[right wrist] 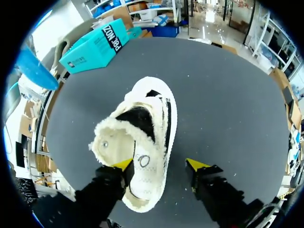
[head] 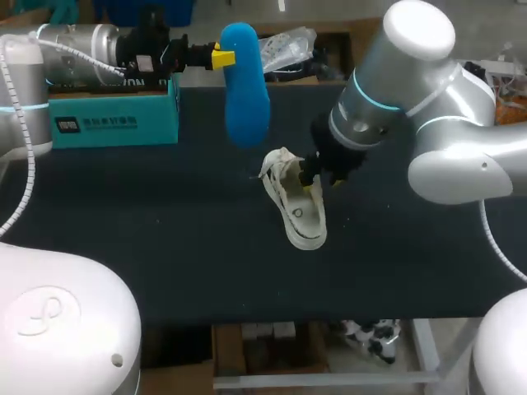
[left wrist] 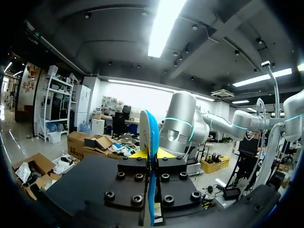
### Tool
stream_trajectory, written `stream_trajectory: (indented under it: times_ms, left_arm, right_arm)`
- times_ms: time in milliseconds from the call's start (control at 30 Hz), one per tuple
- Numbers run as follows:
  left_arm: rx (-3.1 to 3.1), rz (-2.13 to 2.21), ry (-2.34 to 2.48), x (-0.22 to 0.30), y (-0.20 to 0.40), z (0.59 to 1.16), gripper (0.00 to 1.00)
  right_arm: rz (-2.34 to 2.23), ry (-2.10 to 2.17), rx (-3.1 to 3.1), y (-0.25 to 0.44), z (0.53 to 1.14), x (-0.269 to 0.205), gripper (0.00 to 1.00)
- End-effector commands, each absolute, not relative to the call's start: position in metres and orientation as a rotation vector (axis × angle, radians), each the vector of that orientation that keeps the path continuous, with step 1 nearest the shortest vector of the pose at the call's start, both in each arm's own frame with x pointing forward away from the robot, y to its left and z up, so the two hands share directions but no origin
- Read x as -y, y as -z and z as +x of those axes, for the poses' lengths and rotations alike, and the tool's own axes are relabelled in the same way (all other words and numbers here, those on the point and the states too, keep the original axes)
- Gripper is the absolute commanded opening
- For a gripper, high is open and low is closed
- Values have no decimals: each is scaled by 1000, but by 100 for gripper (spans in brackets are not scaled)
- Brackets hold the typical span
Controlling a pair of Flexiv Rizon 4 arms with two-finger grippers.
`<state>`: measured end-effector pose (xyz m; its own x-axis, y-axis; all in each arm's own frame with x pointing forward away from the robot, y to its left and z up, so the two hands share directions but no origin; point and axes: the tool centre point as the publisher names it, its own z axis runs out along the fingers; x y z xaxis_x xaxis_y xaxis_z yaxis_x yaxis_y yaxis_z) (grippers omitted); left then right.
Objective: Open the shoe tongue, take the insole out of the shoe, put the insole back into the shoe, and pack the shoe into the shoebox
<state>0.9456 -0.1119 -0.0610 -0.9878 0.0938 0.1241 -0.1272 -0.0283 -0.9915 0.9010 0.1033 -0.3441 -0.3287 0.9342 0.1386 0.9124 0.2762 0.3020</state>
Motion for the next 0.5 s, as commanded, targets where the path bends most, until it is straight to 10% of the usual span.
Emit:
stream_trajectory:
  times_ms: [33,500]
  left_arm:
    - [2072,35,-2151,111,62,946,0]
    - [2058,37,-2181,111,83,930,0]
  right_arm:
    - [1775,-529,-2441,346,899,-103,100]
    - [1932,-859,-2483,302,873,-102,100]
